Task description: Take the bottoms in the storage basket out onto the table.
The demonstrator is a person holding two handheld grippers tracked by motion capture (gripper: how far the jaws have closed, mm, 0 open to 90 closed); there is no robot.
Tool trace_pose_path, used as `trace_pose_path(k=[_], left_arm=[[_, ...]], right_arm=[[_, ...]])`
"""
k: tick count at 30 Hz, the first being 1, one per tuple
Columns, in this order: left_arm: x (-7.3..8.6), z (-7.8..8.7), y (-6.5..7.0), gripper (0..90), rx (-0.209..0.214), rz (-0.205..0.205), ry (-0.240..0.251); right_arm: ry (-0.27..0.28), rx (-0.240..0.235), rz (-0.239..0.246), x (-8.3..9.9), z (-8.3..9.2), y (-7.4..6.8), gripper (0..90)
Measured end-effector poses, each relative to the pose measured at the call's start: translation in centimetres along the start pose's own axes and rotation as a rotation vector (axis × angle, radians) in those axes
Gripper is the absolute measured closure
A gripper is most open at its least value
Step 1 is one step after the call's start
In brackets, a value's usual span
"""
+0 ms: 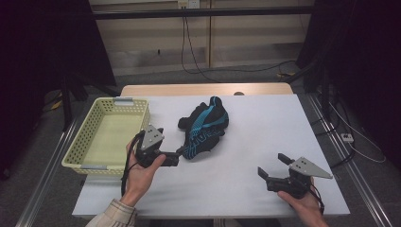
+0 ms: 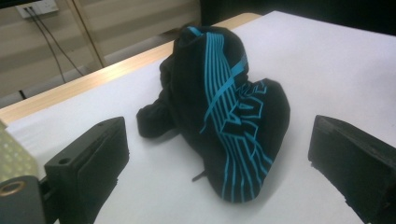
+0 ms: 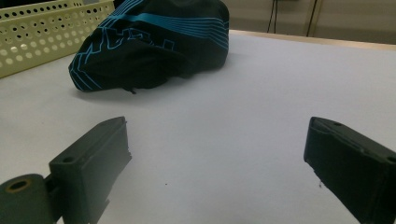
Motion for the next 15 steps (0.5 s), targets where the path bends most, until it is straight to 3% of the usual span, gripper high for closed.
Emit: trace_pose_path(k=[4,15], left_arm=[[0.7,0.5,-0.1,5.1,-0.016,0.014,0.002],[3.5,1.1,0.2,5.2,-0.003,0.028,-0.027]], right_arm=[[0.000,0.000,0.004,0.0,0.0,0.0,6.6],[-0.001,0.000,-0.001,0.0,-0.1,0.0,6.6]])
Point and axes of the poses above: each handheld gripper's, and its own axes: z roughly backward along the jaws, x roughly out of its underside, y roughly to its right, the point moved 3 cm from there along -z, roughly forward along the jaws, and after that the axes turned 12 degrees about -y, right-handed, at the moved point
